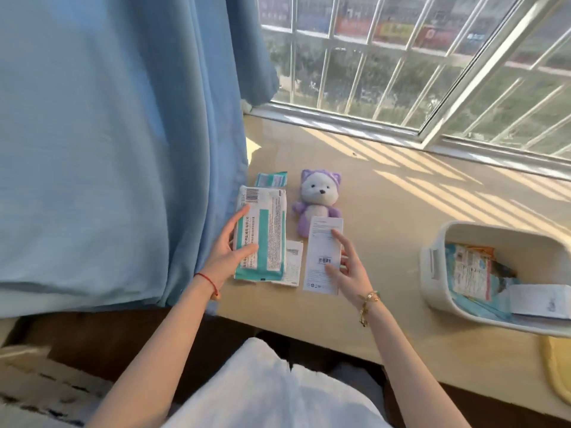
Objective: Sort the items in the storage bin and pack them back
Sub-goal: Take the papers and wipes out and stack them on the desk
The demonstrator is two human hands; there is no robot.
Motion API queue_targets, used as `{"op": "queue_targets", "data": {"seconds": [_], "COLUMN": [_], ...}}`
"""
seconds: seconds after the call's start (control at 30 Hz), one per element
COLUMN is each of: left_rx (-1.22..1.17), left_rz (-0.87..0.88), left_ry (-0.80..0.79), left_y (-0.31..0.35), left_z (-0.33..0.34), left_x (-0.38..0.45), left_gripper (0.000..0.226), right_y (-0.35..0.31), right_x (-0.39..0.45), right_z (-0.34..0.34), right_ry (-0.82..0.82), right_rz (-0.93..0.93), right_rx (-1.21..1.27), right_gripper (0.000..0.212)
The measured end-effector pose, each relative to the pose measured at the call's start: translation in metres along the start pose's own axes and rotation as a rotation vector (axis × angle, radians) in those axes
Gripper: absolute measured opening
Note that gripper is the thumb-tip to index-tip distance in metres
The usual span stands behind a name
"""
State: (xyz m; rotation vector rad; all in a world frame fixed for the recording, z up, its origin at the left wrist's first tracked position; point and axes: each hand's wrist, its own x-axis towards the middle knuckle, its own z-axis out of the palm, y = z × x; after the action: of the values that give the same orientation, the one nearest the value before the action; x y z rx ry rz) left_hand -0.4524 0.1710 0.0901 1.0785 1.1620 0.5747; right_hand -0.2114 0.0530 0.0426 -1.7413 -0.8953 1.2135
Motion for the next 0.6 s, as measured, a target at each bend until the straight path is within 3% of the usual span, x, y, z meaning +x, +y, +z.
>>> {"op": "queue_targets", "data": {"seconds": [0.23, 0.6], "left_rx": [0.063, 0.115], "left_rz": [-0.017, -0.023], "left_ry": [-0.035, -0.076], "left_y": [0.001, -0.039], "left_z": [-0.052, -0.035], "left_x": [0.071, 0.223], "left_gripper": [0.079, 0.076], "right_y": [-0.006, 0.018], "right_x": [0.039, 0.122], "right_z": [0.052, 0.068], "right_ry": [0.07, 0.119], "right_rz": [0.04, 0.086], "right_rx": [-0.024, 0.032], "right_gripper": [0.066, 0.066]}}
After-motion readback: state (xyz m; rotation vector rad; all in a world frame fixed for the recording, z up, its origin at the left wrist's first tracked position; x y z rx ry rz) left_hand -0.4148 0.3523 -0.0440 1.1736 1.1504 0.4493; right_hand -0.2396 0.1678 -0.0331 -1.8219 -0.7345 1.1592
